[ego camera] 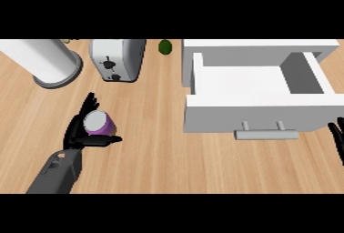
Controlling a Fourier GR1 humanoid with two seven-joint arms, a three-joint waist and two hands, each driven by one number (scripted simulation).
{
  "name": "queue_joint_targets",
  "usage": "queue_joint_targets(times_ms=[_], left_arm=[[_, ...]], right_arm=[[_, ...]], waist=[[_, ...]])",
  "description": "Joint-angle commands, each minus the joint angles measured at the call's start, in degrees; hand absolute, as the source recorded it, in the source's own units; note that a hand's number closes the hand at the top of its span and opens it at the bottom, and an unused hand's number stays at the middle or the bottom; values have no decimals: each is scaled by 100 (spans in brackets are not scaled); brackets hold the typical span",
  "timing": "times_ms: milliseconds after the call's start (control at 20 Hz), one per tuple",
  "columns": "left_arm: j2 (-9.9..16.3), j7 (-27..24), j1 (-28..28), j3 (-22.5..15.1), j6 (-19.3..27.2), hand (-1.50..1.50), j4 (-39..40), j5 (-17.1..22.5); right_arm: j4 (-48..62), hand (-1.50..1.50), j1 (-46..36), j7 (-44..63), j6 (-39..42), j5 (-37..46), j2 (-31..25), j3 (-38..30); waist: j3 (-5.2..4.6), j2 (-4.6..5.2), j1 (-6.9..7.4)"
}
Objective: Pick up the can, place it into the drawer and close the drawer
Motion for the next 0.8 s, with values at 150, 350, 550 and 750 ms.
queue_joint_targets(times_ms=[150, 350, 550, 750], left_arm=[[-147, -180, -341, -13, 122, 150, 363, 3], [-226, -73, -195, -89, -140, 150, -20, 118], [-352, 50, -142, -101, -379, 150, -156, 290], [-593, 351, 83, -361, -307, 150, -1023, 285]], right_arm=[[100, -150, 94, -188, 246, -290, -134, -249], [-272, -150, 236, 45, -372, 43, 126, 398], [-179, -150, 307, -154, -90, 51, 130, 108], [-733, -150, 447, 244, -304, 59, 132, 389]], waist=[[0, 3, -14], [1, -8, 12], [2, -8, 14], [4, -25, 47]])
